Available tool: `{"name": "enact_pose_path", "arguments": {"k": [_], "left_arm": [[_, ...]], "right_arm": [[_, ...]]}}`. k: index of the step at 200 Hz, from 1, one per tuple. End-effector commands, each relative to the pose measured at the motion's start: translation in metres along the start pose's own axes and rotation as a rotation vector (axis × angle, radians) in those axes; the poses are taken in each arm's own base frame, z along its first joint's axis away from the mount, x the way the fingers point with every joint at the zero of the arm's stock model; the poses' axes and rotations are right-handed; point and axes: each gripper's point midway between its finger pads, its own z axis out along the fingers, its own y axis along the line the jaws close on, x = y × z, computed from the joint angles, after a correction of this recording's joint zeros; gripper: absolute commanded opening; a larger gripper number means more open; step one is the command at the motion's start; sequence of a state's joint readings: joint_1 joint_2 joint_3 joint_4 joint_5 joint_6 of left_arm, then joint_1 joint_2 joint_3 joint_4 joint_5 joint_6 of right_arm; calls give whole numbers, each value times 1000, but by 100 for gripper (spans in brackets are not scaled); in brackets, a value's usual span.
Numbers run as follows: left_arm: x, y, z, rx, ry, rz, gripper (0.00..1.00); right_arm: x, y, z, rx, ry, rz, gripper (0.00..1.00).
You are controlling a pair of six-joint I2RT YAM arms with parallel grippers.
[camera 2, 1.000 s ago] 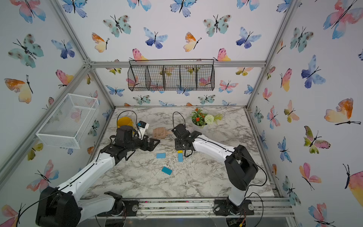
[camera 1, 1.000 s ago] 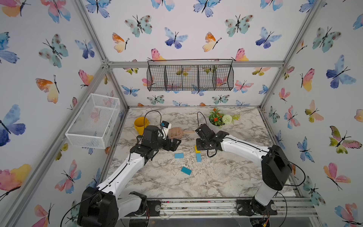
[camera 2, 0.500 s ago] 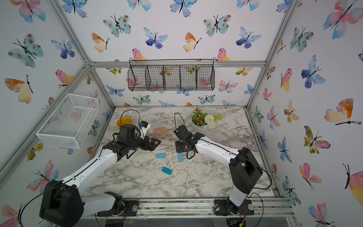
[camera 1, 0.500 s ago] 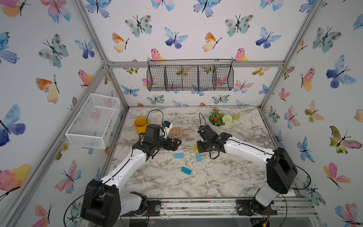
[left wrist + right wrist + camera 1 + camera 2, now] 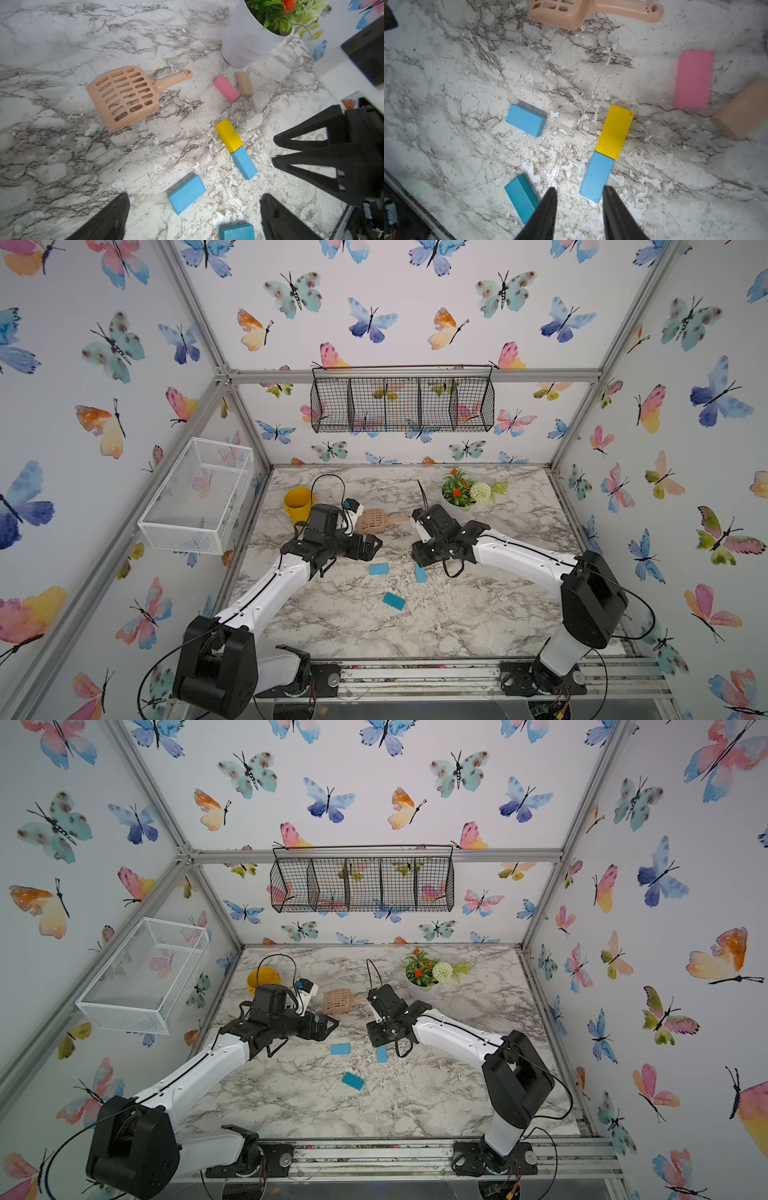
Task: Assemble the letter c with building blocks
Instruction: Assemble the building block at the center of the board.
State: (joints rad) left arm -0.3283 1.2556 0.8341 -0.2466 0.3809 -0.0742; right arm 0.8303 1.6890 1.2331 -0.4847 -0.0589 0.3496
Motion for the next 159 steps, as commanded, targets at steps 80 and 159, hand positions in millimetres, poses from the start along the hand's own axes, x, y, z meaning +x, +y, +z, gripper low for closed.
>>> {"name": "enact_pose_path", "arguments": {"k": [80, 159], "left_arm": [[-2, 0, -12, -22, -1, -4, 98], [-6, -6, -12, 22, -22, -14, 98]], "right_arm": [[-2, -58, -13, 77, -4, 124, 46], [7, -92, -24, 141, -28, 247, 53]]}}
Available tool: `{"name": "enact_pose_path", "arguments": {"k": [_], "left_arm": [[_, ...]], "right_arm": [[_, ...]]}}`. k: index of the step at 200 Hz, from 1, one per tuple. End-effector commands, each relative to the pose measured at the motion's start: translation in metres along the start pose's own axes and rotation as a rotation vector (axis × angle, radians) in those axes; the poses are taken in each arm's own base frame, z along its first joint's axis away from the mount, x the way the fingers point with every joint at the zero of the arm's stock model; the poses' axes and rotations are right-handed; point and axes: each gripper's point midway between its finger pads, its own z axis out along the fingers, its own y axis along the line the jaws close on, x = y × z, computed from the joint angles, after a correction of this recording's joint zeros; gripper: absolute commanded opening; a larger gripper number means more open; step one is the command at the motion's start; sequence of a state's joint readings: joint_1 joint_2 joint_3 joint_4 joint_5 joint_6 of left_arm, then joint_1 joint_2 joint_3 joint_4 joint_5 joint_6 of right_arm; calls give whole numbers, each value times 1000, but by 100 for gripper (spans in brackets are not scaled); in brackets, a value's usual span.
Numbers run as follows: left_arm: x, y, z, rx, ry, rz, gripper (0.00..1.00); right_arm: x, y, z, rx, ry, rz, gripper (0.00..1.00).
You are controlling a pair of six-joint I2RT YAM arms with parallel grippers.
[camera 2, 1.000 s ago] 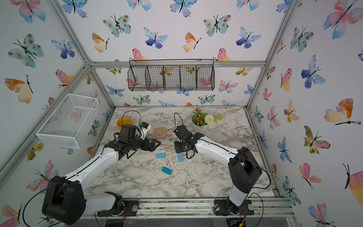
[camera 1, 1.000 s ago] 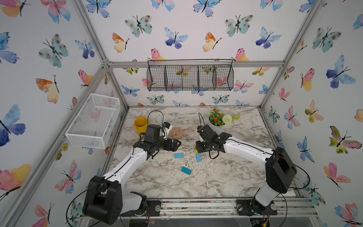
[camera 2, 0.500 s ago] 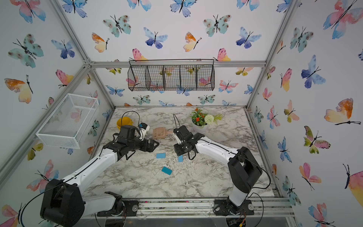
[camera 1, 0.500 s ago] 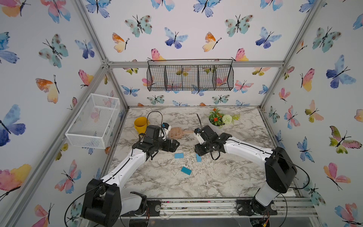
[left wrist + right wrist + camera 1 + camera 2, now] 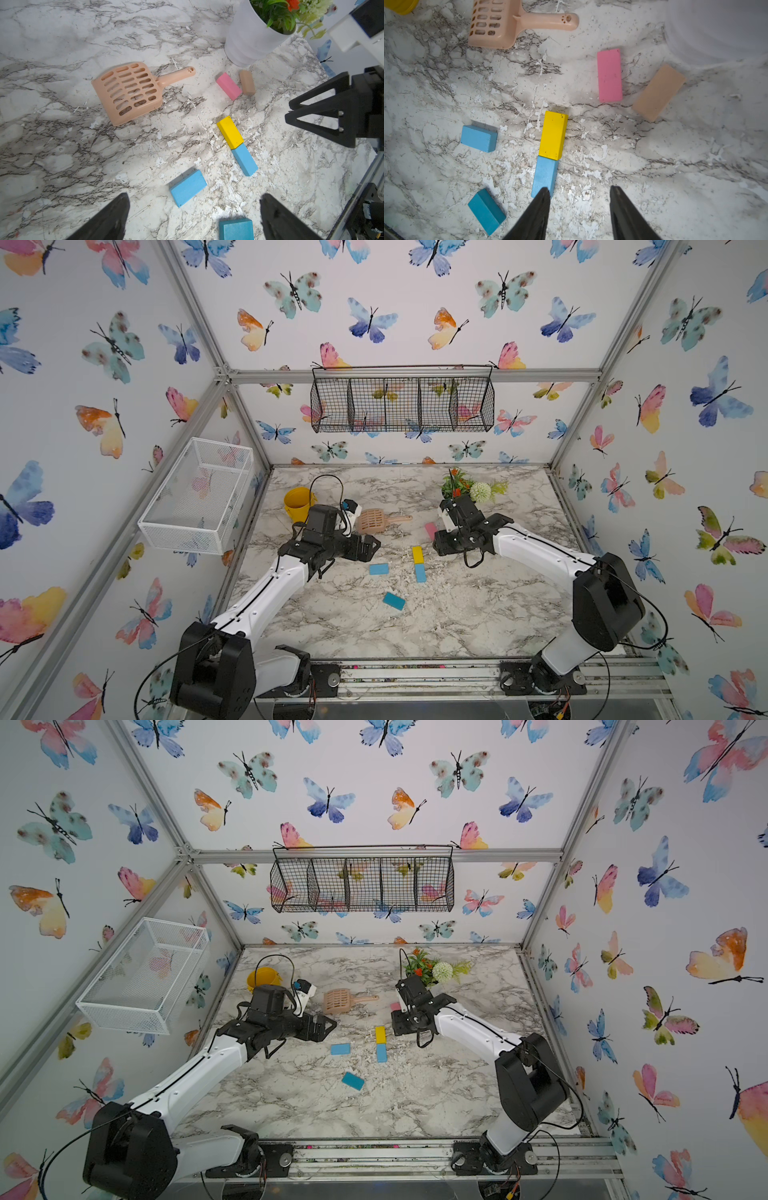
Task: Assemble the letter c with building blocks
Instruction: Assemble the building block at the center of the board.
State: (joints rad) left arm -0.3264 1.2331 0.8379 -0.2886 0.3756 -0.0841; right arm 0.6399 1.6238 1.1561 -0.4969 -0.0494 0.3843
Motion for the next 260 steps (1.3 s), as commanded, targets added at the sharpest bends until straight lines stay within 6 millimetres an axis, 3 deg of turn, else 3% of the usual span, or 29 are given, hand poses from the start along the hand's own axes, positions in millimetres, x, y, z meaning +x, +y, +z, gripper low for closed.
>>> {"name": "enact_pose_path", "arguments": {"k": [1, 26, 79, 117, 136, 182, 195, 222, 260], "left_arm": [[-9, -6, -6, 31, -36, 3, 98], [-9, -5, -6, 34, -33, -2, 98], [-9, -4, -8, 28, -40, 1, 98], [-8, -4, -8, 27, -40, 0, 98], [-8, -5, -8, 32, -42, -1, 98], [-10, -7, -11, 41, -49, 0, 98], [-10, -7, -11, 43, -50, -1, 98], [-10, -8, -11, 51, -49, -5, 98], [-10, -9, -12, 63, -49, -9, 98]], "right_arm": [[4, -13, -8, 35, -9, 49, 53], [3, -24, -9, 38, -26, 99, 55], [3, -47, -5, 56, -29, 201, 71], [-8, -60, -8, 25, -90, 297, 79], [-9, -66, -4, 29, -89, 328, 77], [-10, -73, 12, 46, -87, 384, 51], [-10, -75, 16, 56, -81, 397, 52], [-13, -77, 25, 69, -74, 420, 62], [-15, -79, 31, 92, -79, 448, 60]]}}
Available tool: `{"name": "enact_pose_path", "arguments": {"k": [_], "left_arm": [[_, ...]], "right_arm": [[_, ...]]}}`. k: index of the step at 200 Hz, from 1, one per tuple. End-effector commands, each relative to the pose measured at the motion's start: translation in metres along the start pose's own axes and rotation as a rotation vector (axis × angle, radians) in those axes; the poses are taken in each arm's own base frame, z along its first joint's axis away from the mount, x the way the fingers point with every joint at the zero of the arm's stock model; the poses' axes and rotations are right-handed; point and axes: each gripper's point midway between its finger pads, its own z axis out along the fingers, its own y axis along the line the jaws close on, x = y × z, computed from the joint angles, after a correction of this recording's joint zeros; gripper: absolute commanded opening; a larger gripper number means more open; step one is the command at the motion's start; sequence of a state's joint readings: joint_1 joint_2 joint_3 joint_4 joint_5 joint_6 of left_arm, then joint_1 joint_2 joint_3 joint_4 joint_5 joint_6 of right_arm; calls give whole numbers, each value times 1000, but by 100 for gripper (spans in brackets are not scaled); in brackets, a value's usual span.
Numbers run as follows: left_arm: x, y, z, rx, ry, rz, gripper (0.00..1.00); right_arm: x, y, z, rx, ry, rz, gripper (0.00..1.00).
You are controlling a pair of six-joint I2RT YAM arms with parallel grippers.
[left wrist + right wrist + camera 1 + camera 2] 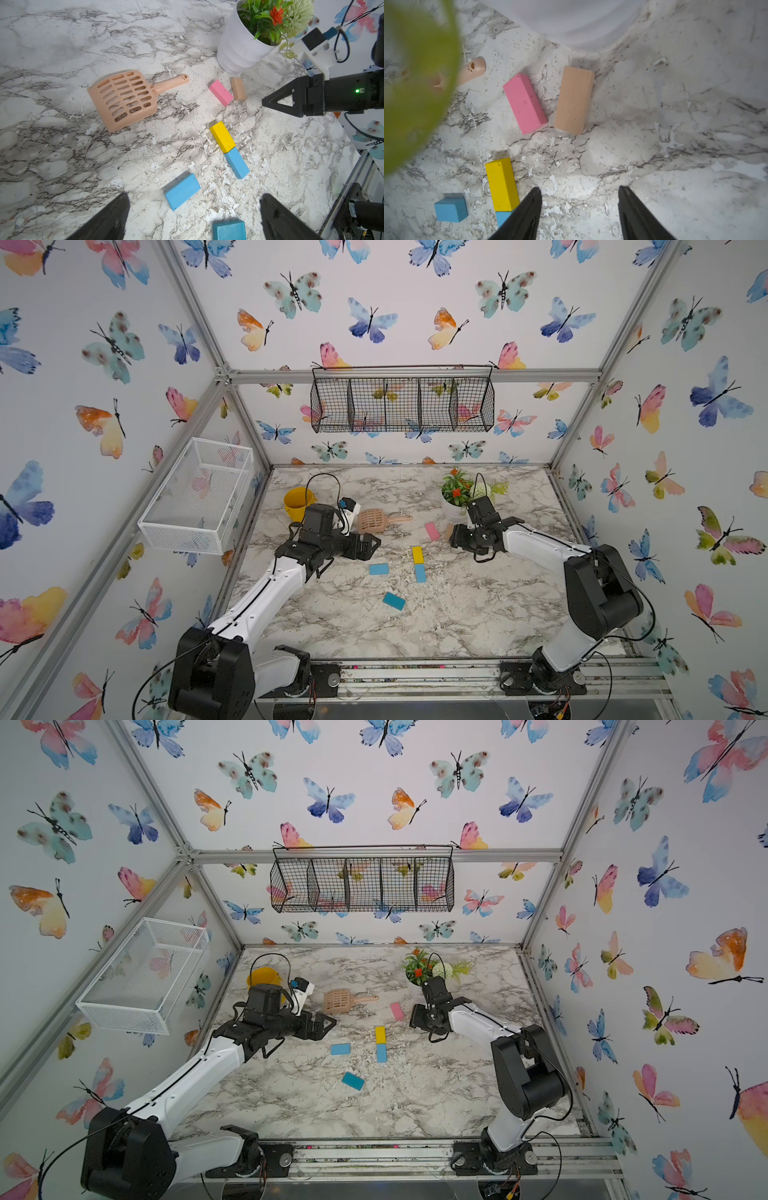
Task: Assemble the letter c with building blocks
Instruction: Assemble the building block at the center of the board.
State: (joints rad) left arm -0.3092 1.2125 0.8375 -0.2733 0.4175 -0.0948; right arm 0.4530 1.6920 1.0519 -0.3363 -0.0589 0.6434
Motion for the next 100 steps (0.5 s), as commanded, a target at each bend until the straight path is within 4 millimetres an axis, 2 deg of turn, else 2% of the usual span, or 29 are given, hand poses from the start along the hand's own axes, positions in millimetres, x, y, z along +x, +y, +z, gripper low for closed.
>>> {"name": "enact_pose_path", "arguments": {"k": [1, 18, 65, 100], "left_arm": [[-2, -5, -5, 29, -16, -1, 98], [-2, -4, -6, 23, -19, 0, 98], [-3, -5, -7, 27, -23, -2, 98], [-3, -4, -8, 25, -27, -3, 98]], "right_arm": [[-11, 5, -1, 9, -45, 28, 60], [-12, 13, -5, 6, -66, 7, 54], [-16, 51, -11, -77, -51, -209, 53], [-22, 56, -3, -46, 1, -395, 53]]}}
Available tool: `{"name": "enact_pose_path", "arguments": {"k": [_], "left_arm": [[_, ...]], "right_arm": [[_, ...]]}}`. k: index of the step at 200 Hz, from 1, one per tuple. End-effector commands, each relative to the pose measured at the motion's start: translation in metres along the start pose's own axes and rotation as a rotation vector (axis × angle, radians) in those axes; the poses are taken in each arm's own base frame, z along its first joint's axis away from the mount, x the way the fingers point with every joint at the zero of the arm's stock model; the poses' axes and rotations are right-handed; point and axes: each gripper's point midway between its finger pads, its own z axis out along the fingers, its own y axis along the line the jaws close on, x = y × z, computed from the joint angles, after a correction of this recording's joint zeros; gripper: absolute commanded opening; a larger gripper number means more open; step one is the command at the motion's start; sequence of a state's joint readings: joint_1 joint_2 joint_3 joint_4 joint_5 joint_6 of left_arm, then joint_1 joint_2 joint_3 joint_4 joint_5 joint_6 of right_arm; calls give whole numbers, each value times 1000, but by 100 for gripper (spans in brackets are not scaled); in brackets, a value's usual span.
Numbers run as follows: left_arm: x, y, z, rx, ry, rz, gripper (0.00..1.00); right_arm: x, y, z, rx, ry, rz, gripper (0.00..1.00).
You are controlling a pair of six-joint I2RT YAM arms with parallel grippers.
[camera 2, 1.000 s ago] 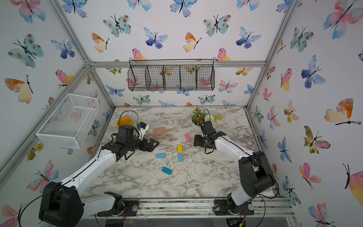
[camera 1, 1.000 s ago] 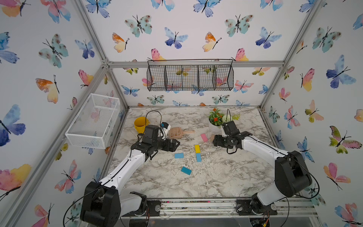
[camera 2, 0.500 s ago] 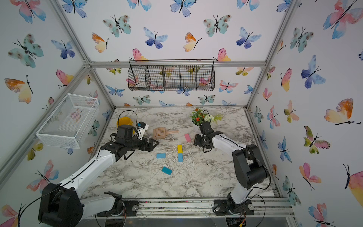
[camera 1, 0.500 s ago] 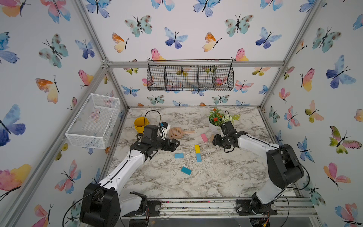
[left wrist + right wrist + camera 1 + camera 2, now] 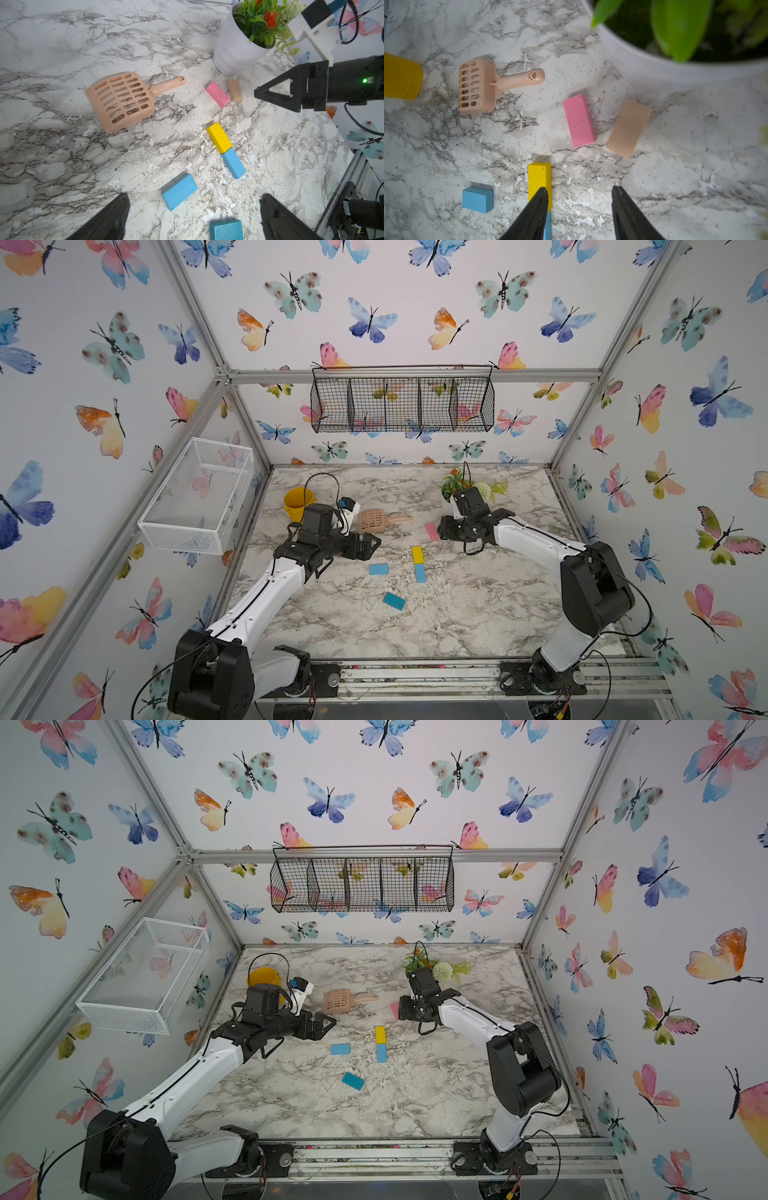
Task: Assemble the letter c with building blocks
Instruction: Assemble the building block at the center of the board.
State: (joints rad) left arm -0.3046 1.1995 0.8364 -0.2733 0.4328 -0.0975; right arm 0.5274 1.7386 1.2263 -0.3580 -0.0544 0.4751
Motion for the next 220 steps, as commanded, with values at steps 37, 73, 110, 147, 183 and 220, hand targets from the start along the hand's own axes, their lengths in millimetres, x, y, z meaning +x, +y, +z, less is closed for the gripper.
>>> {"name": "enact_pose_path", "arguments": {"k": [37, 73, 110, 147, 183, 220], "left_arm": [[-3, 2, -6, 13, -22, -14, 98], [-4, 3, -6, 15, -26, -22, 98], [-2, 3, -1, 34, -9, -36, 98], [-2, 0, -2, 53, -10, -36, 98], [-7, -1, -7, 55, -30, -31, 98], [-6, -1, -11, 47, -43, -29, 98]], "right_arm": [[-1, -9, 20, 80, 116, -305, 52], [-1, -8, 29, 71, 138, -368, 58], [4, -9, 39, 68, 158, -379, 64], [9, -1, 42, 65, 169, -416, 66], [5, 5, 42, 62, 171, -431, 71], [7, 10, 51, 75, 187, -452, 67]]}}
